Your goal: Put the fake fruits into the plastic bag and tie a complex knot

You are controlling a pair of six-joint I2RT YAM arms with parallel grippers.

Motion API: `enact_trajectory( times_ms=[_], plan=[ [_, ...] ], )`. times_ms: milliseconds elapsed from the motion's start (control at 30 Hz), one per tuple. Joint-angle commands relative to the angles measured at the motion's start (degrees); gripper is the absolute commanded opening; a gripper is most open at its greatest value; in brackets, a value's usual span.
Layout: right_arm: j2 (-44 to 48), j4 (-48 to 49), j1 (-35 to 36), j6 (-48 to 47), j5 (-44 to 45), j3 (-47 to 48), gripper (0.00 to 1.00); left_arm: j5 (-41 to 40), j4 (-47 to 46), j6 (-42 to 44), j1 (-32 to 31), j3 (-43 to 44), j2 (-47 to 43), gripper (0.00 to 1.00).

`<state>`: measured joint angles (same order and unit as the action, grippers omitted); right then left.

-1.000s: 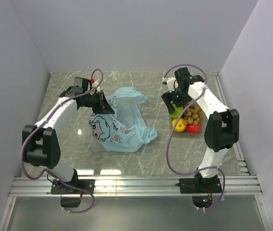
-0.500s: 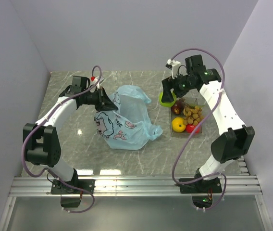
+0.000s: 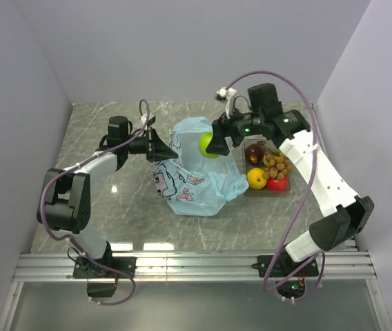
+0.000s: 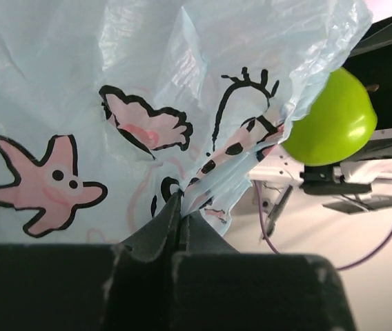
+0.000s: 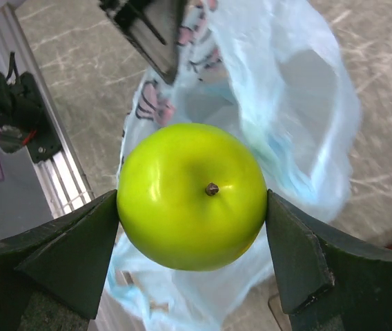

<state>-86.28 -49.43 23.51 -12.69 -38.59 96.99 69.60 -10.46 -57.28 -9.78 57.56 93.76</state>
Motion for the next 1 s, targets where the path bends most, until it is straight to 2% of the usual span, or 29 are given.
enact_trajectory(
  times_ms=[0, 67, 100, 200, 233, 300, 333, 367, 400, 467, 633, 733, 767, 833, 867, 900, 933, 967],
  plan=[
    [-1.52, 5.91, 3.46, 0.47, 4.39, -3.64, 0.47, 5.19, -23.0, -11.7, -1.12, -2.8, 0.99, 0.0],
    [-3.35, 10.39, 4.44, 2.39, 6.93, -4.79, 0.45, 5.98, -28.89, -16.71, -1.38, -4.56, 2.3, 0.0],
    [-4.24, 11.97, 5.57, 2.75, 8.43, -5.14, 0.44, 5.98, -36.05, -20.64, -1.38, -5.95, 3.18, 0.0],
    [-6.53, 15.05, 7.42, 3.55, 10.54, -7.24, 0.43, 6.16, -46.47, -26.38, -1.38, -7.46, 4.68, 0.0],
    [-7.05, 15.85, 8.56, 3.72, 12.2, -8.12, 0.43, 6.16, -52.93, -30.31, -1.38, -8.25, 5.99, 0.0],
    [-7.76, 16.73, 9.97, 3.55, 13.18, -10.06, 0.61, 6.33, -60.17, -35.07, -1.38, -8.78, 7.66, 0.0],
    [-8.2, 16.3, 11.11, 3.29, 13.97, -10.33, 0.69, 6.25, -68.3, -40.14, -1.38, -9.22, 9.41, 0.0],
    [-8.55, 16.21, 11.21, 3.28, 13.63, -11.03, 0.81, 6.16, -71.77, -42.63, -1.38, -9.31, 10.21, 0.0],
    [-8.47, 16.21, 11.21, 3.2, 12.76, -11.47, 0.86, 6.25, -74.5, -45.35, -1.38, -9.13, 11.44, 0.0],
    [-7.41, 16.29, 11.03, 2.41, 11.0, -13.13, 0.94, 6.86, -76.73, -45.73, -1.38, -8.7, 11.97, 0.0],
    [-7.23, 9.28, 10.95, -5.21, 6.78, -14.63, 0.94, 7.74, -76.73, -44.68, -1.03, -7.99, 12.68, 0.02],
    [-7.59, 5.4, 11.3, -9.19, 4.84, -16.74, 0.94, 7.56, -68.76, -37.5, -0.5, -7.99, 11.28, 0.09],
    [-7.85, 4.79, 11.91, -9.63, 5.1, -17.96, 0.94, 7.56, -58.81, -34.08, -0.24, -7.9, 10.49, 0.1],
    [-8.29, 4.69, 12.79, -10.42, 5.71, -19.64, 0.94, 7.39, -42.98, -16.98, -0.33, -5.72, 7.59, 0.13],
    [-8.29, 5.22, 13.14, -10.25, 6.33, -21.39, 0.94, 6.61, -29.75, -8.29, -0.33, -3.96, 6.54, 0.14],
    [-8.29, 6.09, 14.01, -10.43, 7.2, -22.19, 0.94, 5.12, -1.34, 14.51, -0.33, 2.4, 5.57, 0.16],
    [-8.12, 6.53, 14.46, -10.6, 8.08, -22.98, 0.94, 1.97, 12.86, 25.0, -0.5, 6.12, 5.74, 0.18],
    [-8.03, 6.89, 14.81, -10.86, 8.35, -24.2, 0.93, 0.03, 22.06, 33.46, -0.94, 12.08, 6.08, 0.2]
  ],
)
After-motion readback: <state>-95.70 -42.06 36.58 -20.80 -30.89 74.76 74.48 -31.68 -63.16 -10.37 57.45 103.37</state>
